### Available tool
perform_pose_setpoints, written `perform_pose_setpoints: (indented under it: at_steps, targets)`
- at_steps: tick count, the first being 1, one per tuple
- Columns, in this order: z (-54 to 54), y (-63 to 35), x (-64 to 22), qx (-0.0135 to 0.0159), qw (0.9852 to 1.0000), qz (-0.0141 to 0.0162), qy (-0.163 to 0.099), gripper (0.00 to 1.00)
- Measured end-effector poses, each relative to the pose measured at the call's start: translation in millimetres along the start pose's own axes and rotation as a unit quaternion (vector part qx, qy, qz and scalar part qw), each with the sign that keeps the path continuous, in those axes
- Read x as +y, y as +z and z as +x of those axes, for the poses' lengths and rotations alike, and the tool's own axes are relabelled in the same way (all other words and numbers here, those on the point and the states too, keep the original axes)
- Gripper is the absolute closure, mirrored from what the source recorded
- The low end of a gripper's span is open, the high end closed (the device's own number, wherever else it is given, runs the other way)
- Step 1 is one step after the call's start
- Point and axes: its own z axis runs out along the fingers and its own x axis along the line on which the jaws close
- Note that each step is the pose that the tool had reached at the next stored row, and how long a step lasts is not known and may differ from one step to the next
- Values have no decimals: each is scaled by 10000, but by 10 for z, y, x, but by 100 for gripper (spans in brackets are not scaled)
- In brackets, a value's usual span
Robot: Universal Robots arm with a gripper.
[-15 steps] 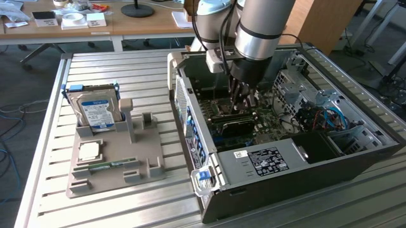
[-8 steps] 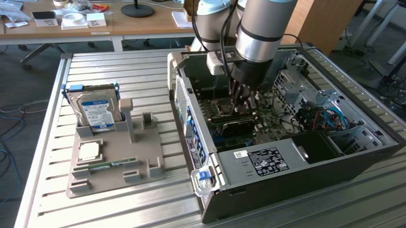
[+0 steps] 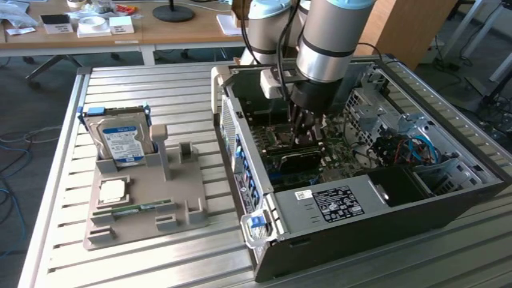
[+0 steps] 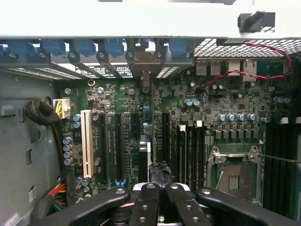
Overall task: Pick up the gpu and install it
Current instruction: 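Press down on the gpu until it lock into place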
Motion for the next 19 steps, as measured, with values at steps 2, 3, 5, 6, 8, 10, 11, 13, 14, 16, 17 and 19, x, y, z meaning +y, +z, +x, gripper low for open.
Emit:
perform_pose_setpoints:
  at_steps: [2,3,5,6,8,10,11,13,14,16,17,19]
  targets:
    - [3,5,0,-1,10000,0,0,89]
    - [3,10,0,-1,10000,1,0,89]
    - [4,30,-1,-1,10000,0,0,89]
    - [5,39,-1,-1,10000,0,0,89]
    - [5,42,0,0,10000,0,0,89]
    - [5,42,0,0,10000,0,0,89]
    - [5,43,0,0,10000,0,0,89]
    - [6,52,0,-2,10000,1,0,89]
    - [6,60,0,-1,10000,1,0,89]
    - [7,87,0,-1,10000,0,0,89]
    - [8,96,0,-1,10000,0,0,89]
    - [12,99,0,0,10000,0,0,89]
